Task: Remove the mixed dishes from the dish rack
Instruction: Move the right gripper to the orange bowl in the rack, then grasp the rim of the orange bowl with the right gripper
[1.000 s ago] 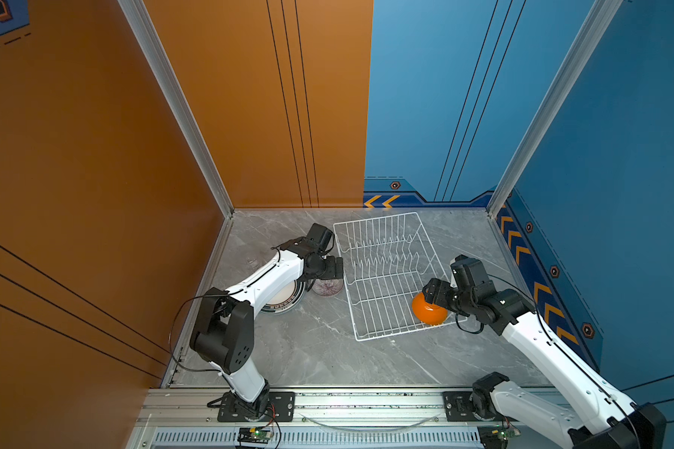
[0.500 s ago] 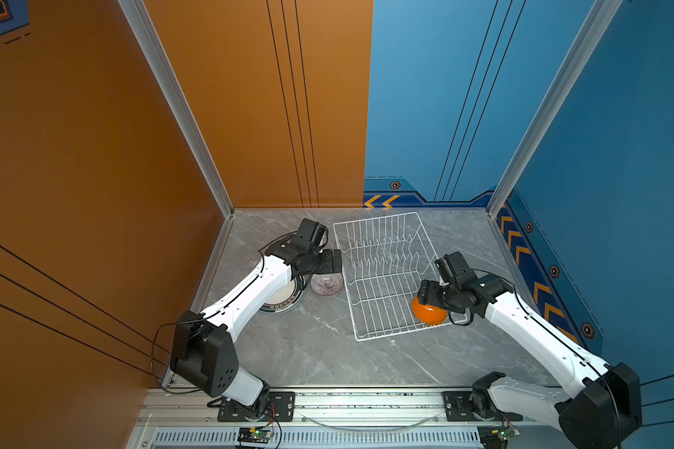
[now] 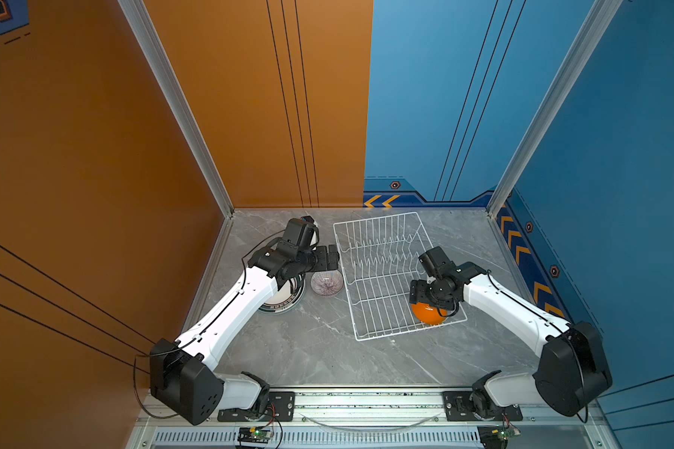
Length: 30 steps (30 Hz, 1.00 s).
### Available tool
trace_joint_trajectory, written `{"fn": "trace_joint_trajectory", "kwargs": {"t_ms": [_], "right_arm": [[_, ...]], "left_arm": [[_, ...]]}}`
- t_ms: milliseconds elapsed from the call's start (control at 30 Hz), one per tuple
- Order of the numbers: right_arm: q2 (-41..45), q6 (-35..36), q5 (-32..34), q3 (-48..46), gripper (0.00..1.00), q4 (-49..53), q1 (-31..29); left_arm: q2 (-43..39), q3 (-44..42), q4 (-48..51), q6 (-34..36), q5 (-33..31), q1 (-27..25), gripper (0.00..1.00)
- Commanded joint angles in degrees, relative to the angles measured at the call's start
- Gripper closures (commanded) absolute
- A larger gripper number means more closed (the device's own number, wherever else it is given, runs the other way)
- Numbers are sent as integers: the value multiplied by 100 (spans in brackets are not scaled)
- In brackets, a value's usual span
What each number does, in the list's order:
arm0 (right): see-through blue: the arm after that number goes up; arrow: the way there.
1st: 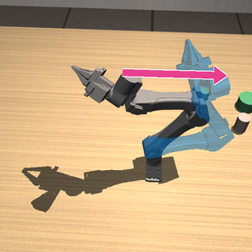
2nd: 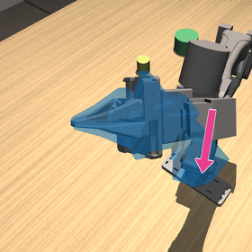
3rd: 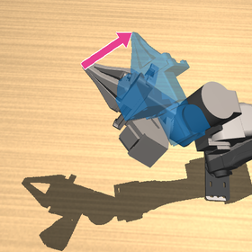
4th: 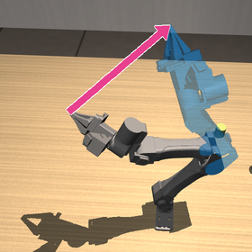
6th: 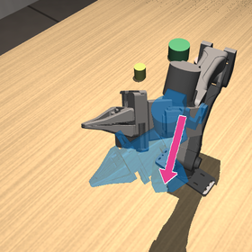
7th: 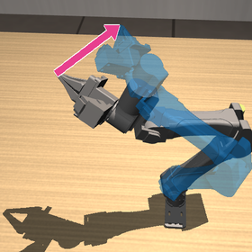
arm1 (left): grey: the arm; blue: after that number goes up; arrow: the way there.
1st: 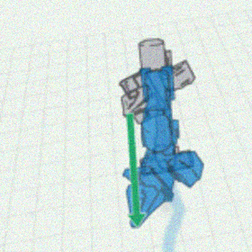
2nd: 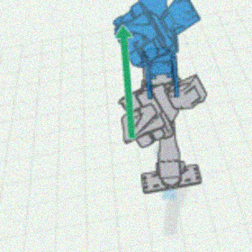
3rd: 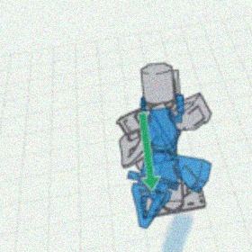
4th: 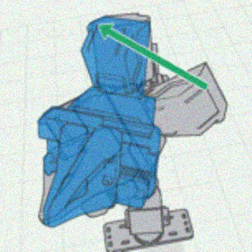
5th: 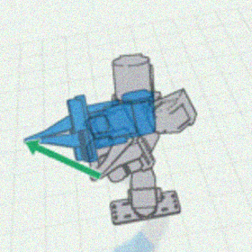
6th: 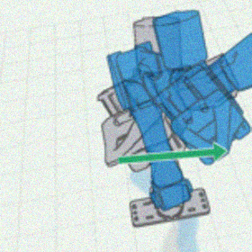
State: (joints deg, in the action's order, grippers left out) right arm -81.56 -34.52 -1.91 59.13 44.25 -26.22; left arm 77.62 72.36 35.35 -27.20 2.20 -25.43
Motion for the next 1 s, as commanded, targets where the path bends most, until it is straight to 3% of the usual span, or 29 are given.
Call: {"fn": "trace_joint_trajectory", "kwargs": {"t_ms": [0, 433, 633, 967], "right_arm": [[-320, -101, -392, 216, 14, -356, -72], [-1491, -296, -1633, 1311, 15, -1215, -274], [-1051, -346, -1481, 1256, 10, -1232, -149], [273, -676, -1449, 8, 8, -1629, 385]], "left_arm": [[37, -62, -69, 90, 76, 123, 2], [30, -194, -73, 129, 443, 502, 2], [-29, -183, -88, 133, 484, 516, 2], [-132, -62, -161, -14, 647, 515, 2]]}}
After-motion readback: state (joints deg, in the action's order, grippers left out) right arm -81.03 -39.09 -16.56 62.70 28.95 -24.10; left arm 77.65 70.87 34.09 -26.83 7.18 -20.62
